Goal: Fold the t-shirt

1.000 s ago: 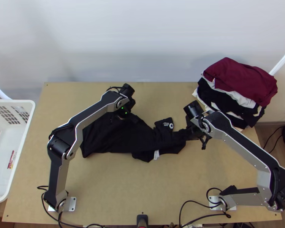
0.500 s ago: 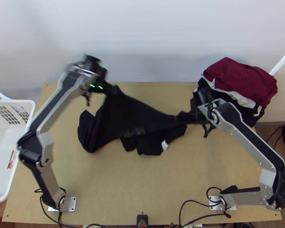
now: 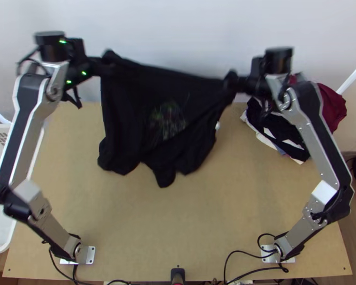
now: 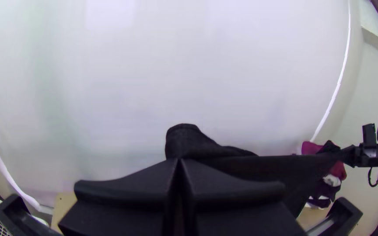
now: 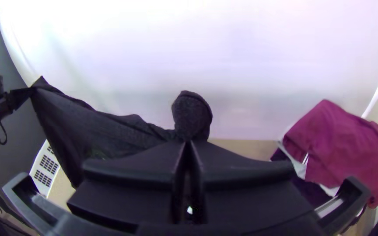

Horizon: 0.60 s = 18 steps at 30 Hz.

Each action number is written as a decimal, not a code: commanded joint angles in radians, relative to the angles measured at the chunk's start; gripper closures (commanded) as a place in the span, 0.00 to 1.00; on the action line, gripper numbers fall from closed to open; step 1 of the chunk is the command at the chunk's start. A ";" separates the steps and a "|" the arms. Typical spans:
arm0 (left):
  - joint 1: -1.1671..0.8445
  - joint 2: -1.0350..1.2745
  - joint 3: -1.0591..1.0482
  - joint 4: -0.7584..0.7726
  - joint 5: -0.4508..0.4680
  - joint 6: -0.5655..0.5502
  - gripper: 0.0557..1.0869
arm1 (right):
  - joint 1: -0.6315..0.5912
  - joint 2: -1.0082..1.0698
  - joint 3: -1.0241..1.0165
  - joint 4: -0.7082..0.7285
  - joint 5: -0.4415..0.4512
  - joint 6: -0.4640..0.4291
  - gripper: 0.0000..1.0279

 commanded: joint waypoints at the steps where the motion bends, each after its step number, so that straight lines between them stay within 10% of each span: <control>1: -0.011 -0.126 0.044 0.033 -0.090 -0.026 0.96 | -0.027 -0.028 0.089 -0.006 0.022 -0.028 0.97; 18: -0.051 -0.791 -0.731 -0.131 -0.157 -0.023 0.96 | 0.042 -0.494 -0.419 -0.075 0.020 -0.069 0.97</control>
